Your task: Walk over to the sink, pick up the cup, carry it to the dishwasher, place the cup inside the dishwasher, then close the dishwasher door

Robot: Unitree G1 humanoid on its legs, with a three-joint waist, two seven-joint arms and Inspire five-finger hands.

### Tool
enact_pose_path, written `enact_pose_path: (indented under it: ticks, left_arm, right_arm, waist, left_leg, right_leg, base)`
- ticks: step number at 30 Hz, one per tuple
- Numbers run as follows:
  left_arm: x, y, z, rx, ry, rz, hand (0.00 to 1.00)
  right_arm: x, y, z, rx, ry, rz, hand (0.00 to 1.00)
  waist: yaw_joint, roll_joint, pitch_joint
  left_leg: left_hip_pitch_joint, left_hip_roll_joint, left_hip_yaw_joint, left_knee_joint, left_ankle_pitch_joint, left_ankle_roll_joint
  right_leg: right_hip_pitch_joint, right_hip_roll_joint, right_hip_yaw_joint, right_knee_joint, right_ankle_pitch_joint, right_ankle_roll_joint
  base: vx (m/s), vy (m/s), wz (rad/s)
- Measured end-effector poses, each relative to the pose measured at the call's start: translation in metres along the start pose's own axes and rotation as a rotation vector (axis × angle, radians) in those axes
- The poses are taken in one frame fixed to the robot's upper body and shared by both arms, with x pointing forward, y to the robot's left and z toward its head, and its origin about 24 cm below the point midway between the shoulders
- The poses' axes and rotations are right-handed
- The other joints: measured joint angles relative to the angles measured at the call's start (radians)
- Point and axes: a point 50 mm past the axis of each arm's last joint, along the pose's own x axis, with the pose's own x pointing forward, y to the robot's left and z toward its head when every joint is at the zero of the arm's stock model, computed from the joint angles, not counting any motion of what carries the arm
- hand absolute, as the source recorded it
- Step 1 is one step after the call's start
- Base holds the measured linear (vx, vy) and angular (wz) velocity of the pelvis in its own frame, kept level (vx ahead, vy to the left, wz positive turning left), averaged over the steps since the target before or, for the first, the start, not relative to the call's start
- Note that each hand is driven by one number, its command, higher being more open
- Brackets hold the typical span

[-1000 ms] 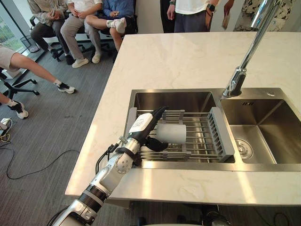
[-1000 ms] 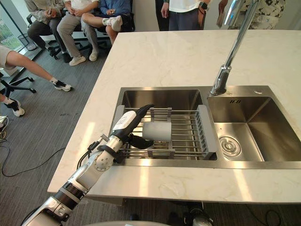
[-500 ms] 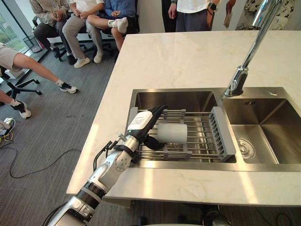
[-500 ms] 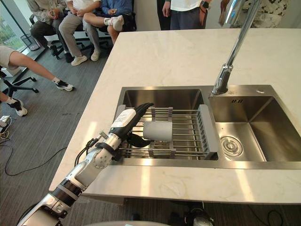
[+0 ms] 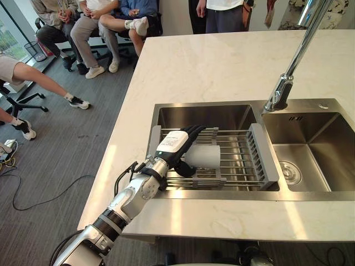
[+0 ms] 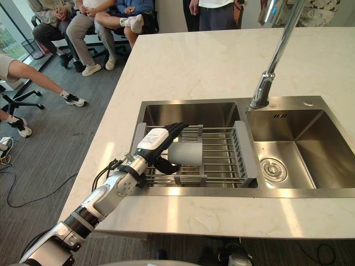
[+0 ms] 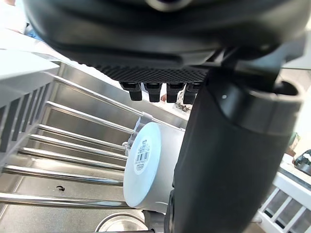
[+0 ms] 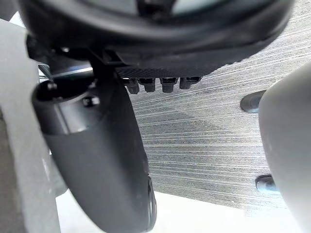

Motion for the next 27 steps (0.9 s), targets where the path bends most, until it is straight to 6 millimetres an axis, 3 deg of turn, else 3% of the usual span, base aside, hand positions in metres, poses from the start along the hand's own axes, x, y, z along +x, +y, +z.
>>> enact_pose_path:
  ticks: [14, 15, 27]
  left_arm:
    - [0.011, 0.001, 0.002, 0.034, 0.005, -0.032, 1.0]
    - [0.011, 0.001, 0.002, 0.035, 0.006, -0.036, 0.0]
    - [0.016, -0.003, 0.001, 0.034, 0.018, -0.079, 0.0]
  right_arm:
    - [0.001, -0.002, 0.002, 0.03, -0.004, -0.006, 1.0]
    - [0.001, -0.002, 0.002, 0.03, -0.004, -0.007, 1.0]
    - [0.002, -0.002, 0.004, 0.031, -0.008, -0.004, 1.0]
  waist:
    - [-0.005, 0.01, 0.015]
    - [-0.005, 0.011, 0.016]
    - [-0.009, 0.008, 0.03]
  left_leg:
    - [0.0, -0.005, -0.008, -0.001, 0.0, 0.0]
    - [0.0, -0.005, -0.009, -0.001, 0.0, 0.0]
    - [0.002, -0.007, -0.017, -0.002, 0.0, 0.0]
  right_leg:
    - [0.013, -0.005, -0.01, -0.019, 0.007, 0.004]
    - [0.014, -0.005, -0.011, -0.02, 0.007, 0.004]
    - [0.029, -0.007, -0.025, -0.036, 0.012, 0.006]
  base:
    - [0.0, -0.001, 0.01]
    - [-0.01, -0.005, 0.05]
    - [0.0, -0.002, 0.01]
